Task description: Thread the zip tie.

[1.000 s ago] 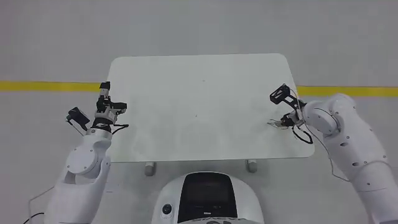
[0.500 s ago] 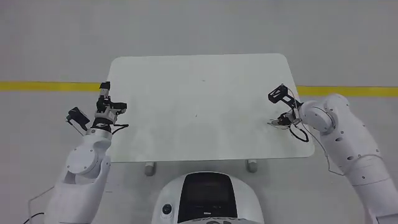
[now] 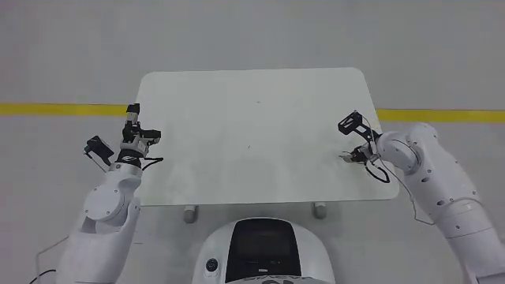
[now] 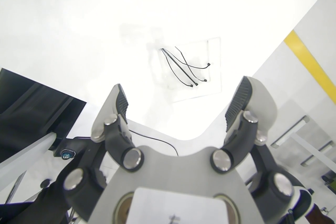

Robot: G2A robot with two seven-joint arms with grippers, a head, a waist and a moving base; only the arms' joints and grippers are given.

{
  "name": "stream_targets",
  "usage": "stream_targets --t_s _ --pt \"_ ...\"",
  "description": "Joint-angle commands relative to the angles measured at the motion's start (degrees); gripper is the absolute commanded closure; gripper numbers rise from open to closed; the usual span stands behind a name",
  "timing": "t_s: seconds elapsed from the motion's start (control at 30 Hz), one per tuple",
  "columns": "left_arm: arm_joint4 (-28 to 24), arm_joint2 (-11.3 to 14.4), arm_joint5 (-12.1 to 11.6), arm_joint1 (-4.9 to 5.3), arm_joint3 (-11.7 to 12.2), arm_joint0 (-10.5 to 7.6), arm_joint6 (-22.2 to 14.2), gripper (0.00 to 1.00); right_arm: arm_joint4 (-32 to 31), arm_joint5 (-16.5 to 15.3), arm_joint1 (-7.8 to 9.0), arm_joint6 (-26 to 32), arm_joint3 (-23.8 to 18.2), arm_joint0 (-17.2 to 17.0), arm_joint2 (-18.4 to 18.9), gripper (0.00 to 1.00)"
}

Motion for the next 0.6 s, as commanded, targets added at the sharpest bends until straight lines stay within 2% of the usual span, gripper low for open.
stream_targets --t_s 0.0,0.33,0.57 --pt "0.0 0.0 0.0 0.0 0.0 0.0 0.0 0.0 0.2 0.0 0.13 0.0 -0.7 -0.5 0.0 0.0" --pt "0.0 0.0 0.0 0.0 0.0 0.0 0.0 0.0 0.9 0.0 0.26 0.4 -0.8 -0.8 -0.1 0.0" --pt "0.0 0.0 0.0 0.0 0.0 0.0 0.0 0.0 -0.7 0.0 0.76 -2.4 -1.2 -2.2 0.9 0.0"
